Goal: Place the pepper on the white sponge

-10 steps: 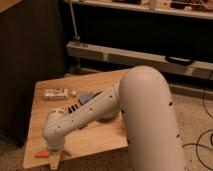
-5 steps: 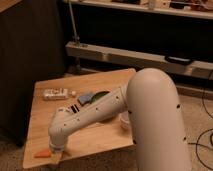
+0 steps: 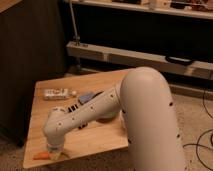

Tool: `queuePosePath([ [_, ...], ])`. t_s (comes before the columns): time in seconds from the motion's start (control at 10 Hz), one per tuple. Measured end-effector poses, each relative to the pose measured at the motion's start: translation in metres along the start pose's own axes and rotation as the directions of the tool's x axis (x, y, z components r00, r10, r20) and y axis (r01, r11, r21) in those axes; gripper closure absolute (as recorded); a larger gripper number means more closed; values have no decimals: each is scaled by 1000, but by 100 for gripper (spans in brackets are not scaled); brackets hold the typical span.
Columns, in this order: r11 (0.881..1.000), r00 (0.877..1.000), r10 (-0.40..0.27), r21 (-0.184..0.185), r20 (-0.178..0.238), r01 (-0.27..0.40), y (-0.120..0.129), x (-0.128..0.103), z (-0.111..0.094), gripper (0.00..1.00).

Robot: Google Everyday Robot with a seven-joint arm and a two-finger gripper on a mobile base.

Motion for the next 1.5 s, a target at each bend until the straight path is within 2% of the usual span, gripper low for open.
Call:
queuePosePath([
  [0.2,999,1000,-12,32,29,11,-11,-8,-28,100],
  [0.4,997,999,-22,76,43,19,-28,-19,-76,100],
  [0.6,992,999,-16,123,29,12,-54,-27,-123,100],
  [0.7,989,1000,4,149,-2,-4,-79,-28,-150,100],
  [0.8,987,999,24,161,-26,-20,-95,-28,-169,100],
  [1.0,984,998,48,172,-47,-39,-109,-25,-187,100],
  [1.5,984,997,49,175,-51,-39,-111,-25,-188,100],
])
